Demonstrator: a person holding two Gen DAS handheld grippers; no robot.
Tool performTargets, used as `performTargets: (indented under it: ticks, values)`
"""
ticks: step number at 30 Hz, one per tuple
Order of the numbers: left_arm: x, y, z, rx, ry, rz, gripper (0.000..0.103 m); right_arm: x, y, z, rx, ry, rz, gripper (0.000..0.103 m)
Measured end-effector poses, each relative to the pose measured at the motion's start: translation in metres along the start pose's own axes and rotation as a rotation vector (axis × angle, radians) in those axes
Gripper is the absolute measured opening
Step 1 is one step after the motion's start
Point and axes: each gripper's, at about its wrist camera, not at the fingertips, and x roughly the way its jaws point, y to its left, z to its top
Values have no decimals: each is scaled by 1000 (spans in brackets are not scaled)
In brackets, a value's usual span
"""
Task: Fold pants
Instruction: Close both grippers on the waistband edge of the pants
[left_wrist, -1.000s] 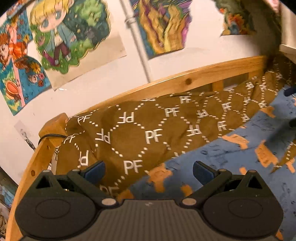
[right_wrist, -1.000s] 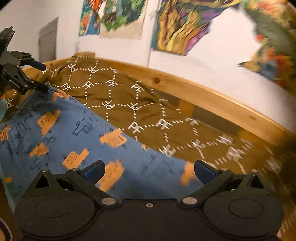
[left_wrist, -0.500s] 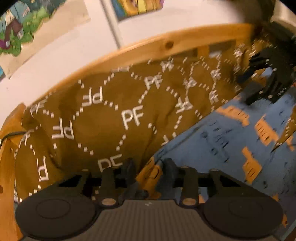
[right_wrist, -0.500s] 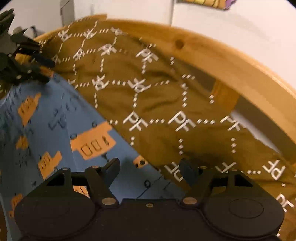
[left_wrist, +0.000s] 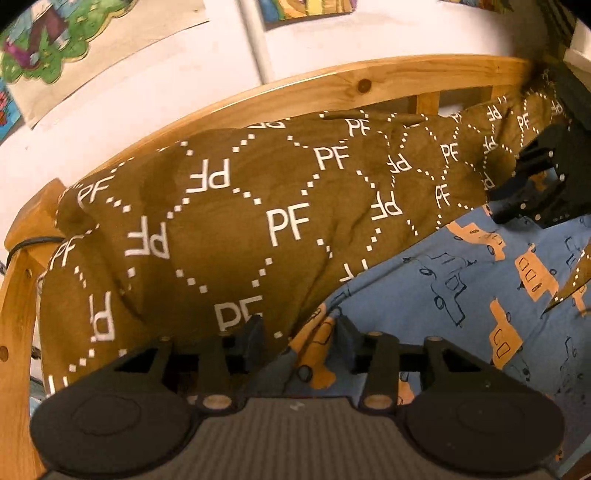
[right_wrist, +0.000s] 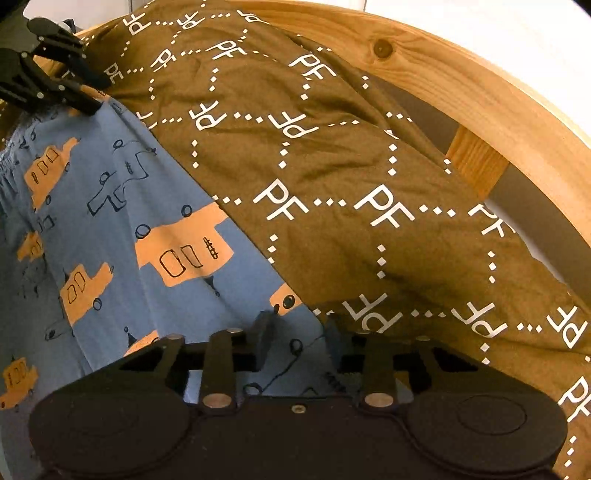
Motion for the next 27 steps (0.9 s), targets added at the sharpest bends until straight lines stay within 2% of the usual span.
performTargets:
  ticks: [1, 3, 9, 19, 27]
  values:
    - [-2, 3, -1, -14, 0, -6, 48, 1, 2, 1, 2, -1, -7, 23]
    - [-4, 7, -3, -40, -1, -21, 46, 1, 3, 2, 3, -5, -20, 20]
    - [-5, 17, -4, -98, -2, -49, 33, 1, 10, 0, 8, -27, -63, 19]
    - [-4, 27, -1, -168, 3, -85, 31, -3, 12, -2, 25, -68, -114, 19]
    - [-12, 32, -4, -156, -10, -90, 35, -4, 12, -3, 42, -77, -122, 23]
